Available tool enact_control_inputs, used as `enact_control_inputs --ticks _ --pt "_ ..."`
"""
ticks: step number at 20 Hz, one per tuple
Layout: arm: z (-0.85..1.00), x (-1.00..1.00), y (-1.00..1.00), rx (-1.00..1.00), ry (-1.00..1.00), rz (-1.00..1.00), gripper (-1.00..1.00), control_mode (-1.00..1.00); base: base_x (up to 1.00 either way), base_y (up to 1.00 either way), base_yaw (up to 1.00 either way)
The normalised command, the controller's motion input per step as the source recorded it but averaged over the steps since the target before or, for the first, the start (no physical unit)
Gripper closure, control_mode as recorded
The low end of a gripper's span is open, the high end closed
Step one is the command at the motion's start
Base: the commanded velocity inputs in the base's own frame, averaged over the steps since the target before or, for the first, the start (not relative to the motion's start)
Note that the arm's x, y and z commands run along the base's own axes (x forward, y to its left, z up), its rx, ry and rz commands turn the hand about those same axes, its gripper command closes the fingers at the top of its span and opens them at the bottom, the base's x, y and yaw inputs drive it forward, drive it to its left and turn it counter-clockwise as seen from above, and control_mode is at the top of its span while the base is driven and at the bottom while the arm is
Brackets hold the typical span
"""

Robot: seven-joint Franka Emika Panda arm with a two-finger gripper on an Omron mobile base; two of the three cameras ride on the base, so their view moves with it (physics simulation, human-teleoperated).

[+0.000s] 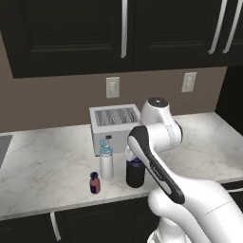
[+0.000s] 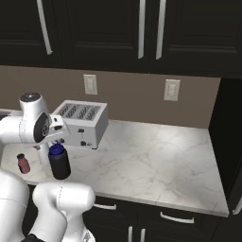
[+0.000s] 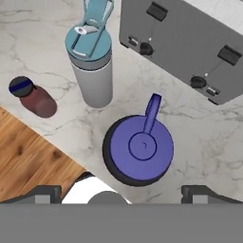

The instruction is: Move the drinks to the dining counter.

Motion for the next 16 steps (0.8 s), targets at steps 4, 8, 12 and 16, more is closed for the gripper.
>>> enact_control_inputs --ticks 4,8,12,16 --pt "-0.14 0.02 0.00 0.00 0.00 0.00 -1.00 -1.00 0.00 0.00 0.00" --pt "-0.15 0.00 0.00 0.00 0.00 0.00 -1.00 -1.00 0.00 0.00 0.00" --pt "-0.14 0.00 0.00 0.00 0.00 0.00 -1.00 -1.00 0.00 0.00 0.00" --pt "-0.13 0.04 0.00 0.00 0.00 0.00 -1.00 -1.00 0.00 0.00 0.00"
